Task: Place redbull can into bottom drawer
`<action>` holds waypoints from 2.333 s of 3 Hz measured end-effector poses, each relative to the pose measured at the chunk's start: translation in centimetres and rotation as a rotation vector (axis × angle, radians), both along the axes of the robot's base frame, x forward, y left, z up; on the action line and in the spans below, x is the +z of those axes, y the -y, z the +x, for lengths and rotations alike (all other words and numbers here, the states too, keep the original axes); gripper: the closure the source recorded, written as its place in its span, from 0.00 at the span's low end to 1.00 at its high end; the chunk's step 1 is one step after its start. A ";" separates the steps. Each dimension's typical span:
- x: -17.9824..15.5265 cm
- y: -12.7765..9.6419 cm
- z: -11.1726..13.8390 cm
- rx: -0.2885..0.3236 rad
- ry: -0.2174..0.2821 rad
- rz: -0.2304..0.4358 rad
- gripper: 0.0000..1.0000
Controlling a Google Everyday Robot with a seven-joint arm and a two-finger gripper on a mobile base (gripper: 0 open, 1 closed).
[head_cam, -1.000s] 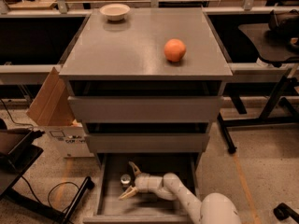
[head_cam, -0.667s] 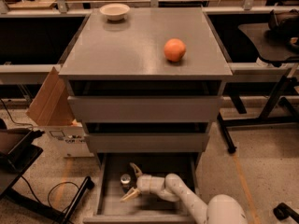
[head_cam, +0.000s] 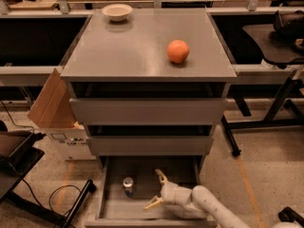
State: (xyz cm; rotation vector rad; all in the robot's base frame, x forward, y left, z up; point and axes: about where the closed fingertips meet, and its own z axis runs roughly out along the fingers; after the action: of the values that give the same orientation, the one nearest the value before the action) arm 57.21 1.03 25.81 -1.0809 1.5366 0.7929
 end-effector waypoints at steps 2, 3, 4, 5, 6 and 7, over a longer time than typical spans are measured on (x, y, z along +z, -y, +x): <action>5.1 3.8 -4.1 -0.048 0.020 -0.083 0.00; 5.1 3.8 -4.1 -0.048 0.020 -0.083 0.00; 8.2 5.2 -4.3 -0.049 0.038 -0.214 0.00; 11.6 6.1 -6.5 -0.035 0.033 -0.354 0.00; 13.7 5.8 -9.4 0.002 -0.011 -0.470 0.00; 16.1 5.4 -12.4 0.018 -0.092 -0.609 0.00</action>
Offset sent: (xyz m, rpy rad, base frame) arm -0.0039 -0.0557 0.0348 -0.0850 -0.0271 -0.0960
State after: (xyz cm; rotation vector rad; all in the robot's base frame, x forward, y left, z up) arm 44.79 -4.36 41.95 -1.5106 1.9101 0.3878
